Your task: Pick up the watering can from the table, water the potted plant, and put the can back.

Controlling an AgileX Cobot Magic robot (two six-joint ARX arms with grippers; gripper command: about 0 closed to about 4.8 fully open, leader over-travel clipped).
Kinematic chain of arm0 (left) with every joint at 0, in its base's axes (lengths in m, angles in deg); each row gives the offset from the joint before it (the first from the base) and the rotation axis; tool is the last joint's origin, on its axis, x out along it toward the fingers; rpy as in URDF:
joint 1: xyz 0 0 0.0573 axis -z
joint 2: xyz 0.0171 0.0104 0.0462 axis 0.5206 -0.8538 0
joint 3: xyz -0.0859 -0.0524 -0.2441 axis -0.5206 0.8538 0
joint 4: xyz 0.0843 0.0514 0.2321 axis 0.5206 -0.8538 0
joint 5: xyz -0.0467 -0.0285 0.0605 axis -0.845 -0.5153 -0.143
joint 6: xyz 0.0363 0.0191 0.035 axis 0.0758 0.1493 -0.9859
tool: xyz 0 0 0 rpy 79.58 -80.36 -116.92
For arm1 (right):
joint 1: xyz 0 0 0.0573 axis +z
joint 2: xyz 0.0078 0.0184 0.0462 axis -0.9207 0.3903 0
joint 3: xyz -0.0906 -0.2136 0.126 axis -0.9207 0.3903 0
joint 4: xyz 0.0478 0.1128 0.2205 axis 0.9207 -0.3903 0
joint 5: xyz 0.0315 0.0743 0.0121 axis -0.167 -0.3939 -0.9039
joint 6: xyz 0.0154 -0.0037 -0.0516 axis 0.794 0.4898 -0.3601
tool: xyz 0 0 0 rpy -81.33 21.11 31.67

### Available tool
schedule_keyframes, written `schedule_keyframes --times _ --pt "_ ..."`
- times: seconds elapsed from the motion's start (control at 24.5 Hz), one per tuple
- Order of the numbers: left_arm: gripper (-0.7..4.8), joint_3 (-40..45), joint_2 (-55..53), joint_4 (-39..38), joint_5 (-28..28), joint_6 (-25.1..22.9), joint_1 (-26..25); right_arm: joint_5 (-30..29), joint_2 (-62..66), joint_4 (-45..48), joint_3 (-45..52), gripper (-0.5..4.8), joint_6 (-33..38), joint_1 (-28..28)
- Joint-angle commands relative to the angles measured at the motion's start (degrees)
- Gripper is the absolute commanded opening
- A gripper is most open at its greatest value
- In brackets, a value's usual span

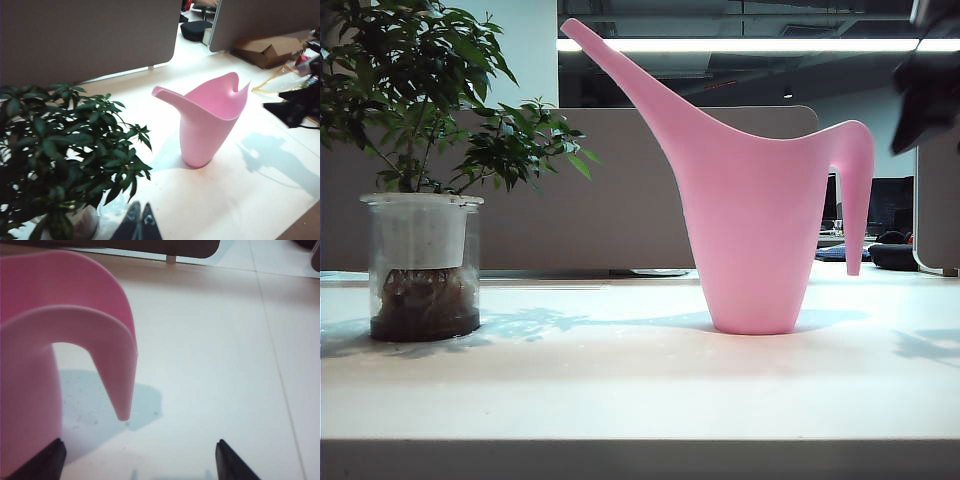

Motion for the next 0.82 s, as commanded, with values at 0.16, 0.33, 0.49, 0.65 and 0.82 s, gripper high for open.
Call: schedule_keyframes --times 0.16,0.33,0.49,0.65,0.82 --pt "-0.05 -0.11 -0.13 1.03 -0.15 -1.27 -0.02 -4.15 10.32 15.43 0.2 4.01 -0.09 -0.02" --pt "-0.05 -0.11 -0.15 1.05 -0.15 -1.51 -0.02 -8.44 18.86 27.1 0.17 4.01 -0.09 0.02" --pt "-0.05 -0.11 -0.15 1.03 -0.15 -1.51 -0.02 -8.44 22.67 33.9 0.15 4.01 -0.09 -0.02" --pt "-0.05 -0.11 -0.15 0.87 -0.15 -1.49 -0.02 -8.46 26.32 41.57 0.15 4.01 -0.09 -0.02" --pt "-0.05 -0.09 -0.22 0.35 -0.17 -1.49 -0.02 -8.85 30.42 47.28 -0.28 4.0 -0.09 -0.02"
